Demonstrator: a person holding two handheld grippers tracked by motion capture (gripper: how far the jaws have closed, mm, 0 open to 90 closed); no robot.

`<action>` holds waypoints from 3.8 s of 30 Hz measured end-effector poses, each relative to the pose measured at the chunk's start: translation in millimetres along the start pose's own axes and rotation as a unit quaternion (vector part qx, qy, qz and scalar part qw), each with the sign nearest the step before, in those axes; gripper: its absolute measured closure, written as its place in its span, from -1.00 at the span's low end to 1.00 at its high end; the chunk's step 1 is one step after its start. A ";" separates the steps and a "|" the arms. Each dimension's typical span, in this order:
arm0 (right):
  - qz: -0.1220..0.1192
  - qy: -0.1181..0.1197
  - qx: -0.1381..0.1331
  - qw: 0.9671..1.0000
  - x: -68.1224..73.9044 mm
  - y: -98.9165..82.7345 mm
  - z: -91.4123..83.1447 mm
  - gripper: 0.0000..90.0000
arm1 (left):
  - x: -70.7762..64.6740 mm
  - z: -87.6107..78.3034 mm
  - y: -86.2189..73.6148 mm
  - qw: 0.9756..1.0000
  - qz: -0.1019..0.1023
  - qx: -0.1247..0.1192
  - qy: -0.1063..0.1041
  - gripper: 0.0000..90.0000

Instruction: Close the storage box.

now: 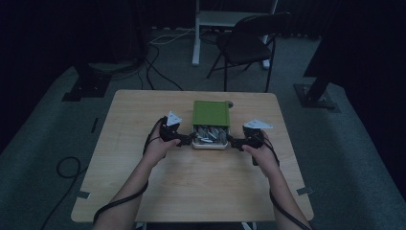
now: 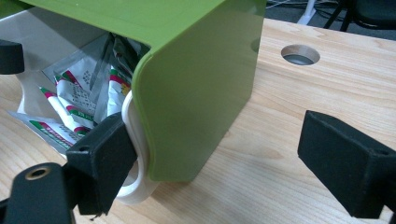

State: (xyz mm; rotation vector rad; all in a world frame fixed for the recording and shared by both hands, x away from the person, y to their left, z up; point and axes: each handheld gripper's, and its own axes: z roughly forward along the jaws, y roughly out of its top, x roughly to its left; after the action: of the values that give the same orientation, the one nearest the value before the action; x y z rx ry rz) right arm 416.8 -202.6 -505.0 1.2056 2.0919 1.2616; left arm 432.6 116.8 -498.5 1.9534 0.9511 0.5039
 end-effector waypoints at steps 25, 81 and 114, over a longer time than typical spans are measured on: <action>0.019 -0.020 -0.004 1.000 0.0 1.6 4.5 -0.75 | 2.5 12.2 0.2 1.000 -0.010 0.006 0.007 -0.92; 0.005 -0.035 -0.021 0.999 -5.5 -23.4 -51.4 -0.75 | -10.8 -39.1 -19.4 0.999 -0.028 -0.028 0.010 -0.91; 0.049 -0.096 0.009 0.994 -32.1 -95.3 -111.7 -0.75 | 17.5 -92.2 -79.8 0.995 -0.071 -0.007 0.065 -0.91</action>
State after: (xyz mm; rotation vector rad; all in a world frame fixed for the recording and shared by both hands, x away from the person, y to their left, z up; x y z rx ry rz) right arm 311.4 -306.0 -533.3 1.3933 1.9313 1.1210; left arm 349.2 205.5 -517.6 1.8429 1.1562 0.5585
